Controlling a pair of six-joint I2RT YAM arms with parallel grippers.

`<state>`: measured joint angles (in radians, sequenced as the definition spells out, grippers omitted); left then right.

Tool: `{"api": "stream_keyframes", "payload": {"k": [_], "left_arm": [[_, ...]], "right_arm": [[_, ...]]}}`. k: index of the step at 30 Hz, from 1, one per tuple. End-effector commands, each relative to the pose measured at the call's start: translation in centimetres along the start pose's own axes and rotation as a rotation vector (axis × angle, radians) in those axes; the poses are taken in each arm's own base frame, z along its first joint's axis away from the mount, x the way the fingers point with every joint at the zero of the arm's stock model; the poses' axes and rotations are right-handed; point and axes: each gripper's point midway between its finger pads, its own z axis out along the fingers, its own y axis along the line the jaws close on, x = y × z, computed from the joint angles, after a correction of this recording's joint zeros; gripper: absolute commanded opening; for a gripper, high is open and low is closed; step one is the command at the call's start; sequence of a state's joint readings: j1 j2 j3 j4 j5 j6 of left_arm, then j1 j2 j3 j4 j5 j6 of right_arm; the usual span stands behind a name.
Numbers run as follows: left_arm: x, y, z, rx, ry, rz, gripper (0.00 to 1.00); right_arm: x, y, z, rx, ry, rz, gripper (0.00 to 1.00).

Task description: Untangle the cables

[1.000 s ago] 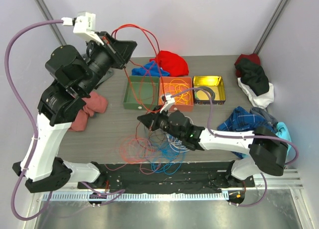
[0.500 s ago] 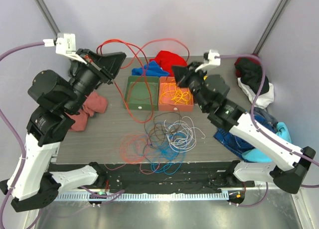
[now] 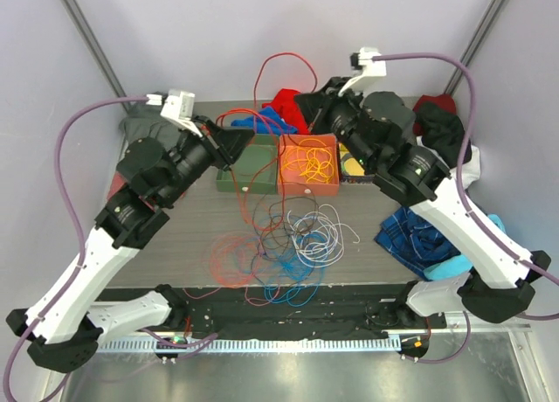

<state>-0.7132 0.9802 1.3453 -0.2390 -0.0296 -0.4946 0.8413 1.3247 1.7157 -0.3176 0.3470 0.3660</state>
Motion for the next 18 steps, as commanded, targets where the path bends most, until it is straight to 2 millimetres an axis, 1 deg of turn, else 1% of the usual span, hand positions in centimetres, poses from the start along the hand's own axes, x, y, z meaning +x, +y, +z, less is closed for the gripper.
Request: {"api": "stream_keyframes", "payload": {"k": [1,2,3,4,5,6,7,9,10,12,14,15,16,18], "left_arm": [[-0.9,-1.7,1.0,0.081,-0.038,-0.020,0.00],[-0.5,-1.7,1.4,0.091,-0.031,-0.021,0.00],[-0.4,-1.8,1.5,0.099,-0.033,-0.021,0.00],[0.4,-1.6,1.7,0.098,-0.021,-0.028,0.00],[0.3,-1.9,1.8,0.120,-0.035,-0.032,0.00],[0.4,-2.0,1.9,0.129,-0.039,-0.038,0.00],[1.2,-1.9,2.1,0.136,-0.028,-0.048,0.00],[1.4,-2.2,2.3,0.163,-0.036,-0.056,0.00],[2.1,-2.0,2.4,0.163,-0.026,-0.059,0.00],[2.4,-1.9,2.6,0.169,-0.024,-0.065,0.00],[3.4,-1.8,2.8,0.178,-0.004,-0.075,0.00],[3.5,-2.1,2.8,0.197,-0.004,-0.077,0.00],[4.3,-2.0,2.8,0.200,0.014,-0.080,0.00],[5.0,-2.0,2.8,0.211,0.027,-0.084,0.00]], "right_arm": [[3.4,1.4,-0.6,-0.096,0.127,0.026,0.01],[4.5,1.6,-0.8,-0.115,0.157,0.034,0.01],[4.5,1.7,-1.1,-0.127,0.158,0.042,0.01],[5.1,1.6,-1.1,-0.129,0.167,0.045,0.01],[5.3,1.7,-1.2,-0.133,0.172,0.054,0.01],[5.3,1.8,-1.4,-0.140,0.174,0.059,0.01],[5.5,1.8,-1.5,-0.145,0.182,0.065,0.01],[5.6,2.3,-1.6,-0.167,0.193,0.090,0.01],[5.7,2.5,-1.8,-0.176,0.198,0.098,0.01],[5.7,2.7,-2.0,-0.185,0.205,0.124,0.01],[5.8,2.9,-2.3,-0.197,0.207,0.140,0.01],[5.9,2.8,-2.2,-0.192,0.206,0.144,0.01],[5.9,2.6,-2.3,-0.183,0.201,0.145,0.01],[5.8,2.4,-2.3,-0.175,0.196,0.147,0.01]]}}
